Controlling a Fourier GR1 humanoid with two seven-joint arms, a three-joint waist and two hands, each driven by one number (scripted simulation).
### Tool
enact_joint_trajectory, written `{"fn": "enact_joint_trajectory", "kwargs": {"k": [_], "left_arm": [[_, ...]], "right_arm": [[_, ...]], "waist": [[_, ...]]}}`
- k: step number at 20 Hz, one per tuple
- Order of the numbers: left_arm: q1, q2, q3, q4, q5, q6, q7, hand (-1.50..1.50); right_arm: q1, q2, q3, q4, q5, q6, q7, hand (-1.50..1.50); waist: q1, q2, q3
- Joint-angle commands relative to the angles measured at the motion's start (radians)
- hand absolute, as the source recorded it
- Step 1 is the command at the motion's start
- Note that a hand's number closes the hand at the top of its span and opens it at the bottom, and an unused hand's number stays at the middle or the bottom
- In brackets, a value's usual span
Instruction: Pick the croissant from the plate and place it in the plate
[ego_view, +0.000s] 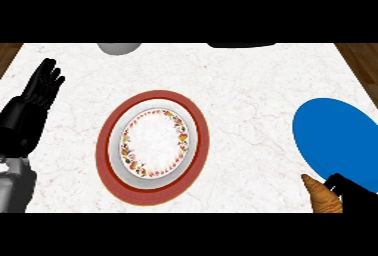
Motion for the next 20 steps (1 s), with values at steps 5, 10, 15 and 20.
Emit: {"fn": "enact_joint_trajectory", "kwargs": {"k": [5,10,15,20], "left_arm": [[-0.035,-0.023,-0.022,0.025,-0.008,-0.002,0.002,0.00],[-0.053,-0.020,-0.036,0.020,-0.013,-0.019,0.012,0.00],[-0.105,-0.020,-0.034,0.015,-0.009,-0.019,0.056,0.00],[-0.078,-0.038,-0.026,0.075,-0.031,-0.026,-0.023,0.00]], "right_arm": [[0.070,0.060,0.223,-0.411,0.159,-0.063,0.012,1.50],[-0.022,0.167,0.398,-0.470,0.227,-0.049,0.051,1.50],[-0.250,0.357,0.529,-0.372,0.300,0.098,0.159,1.50],[-0.505,0.485,0.531,-0.178,0.250,0.142,0.269,1.50]], "waist": [[0.039,0.010,0.002],[0.053,0.012,0.001],[0.070,0.016,0.000],[0.070,0.019,0.002]]}}
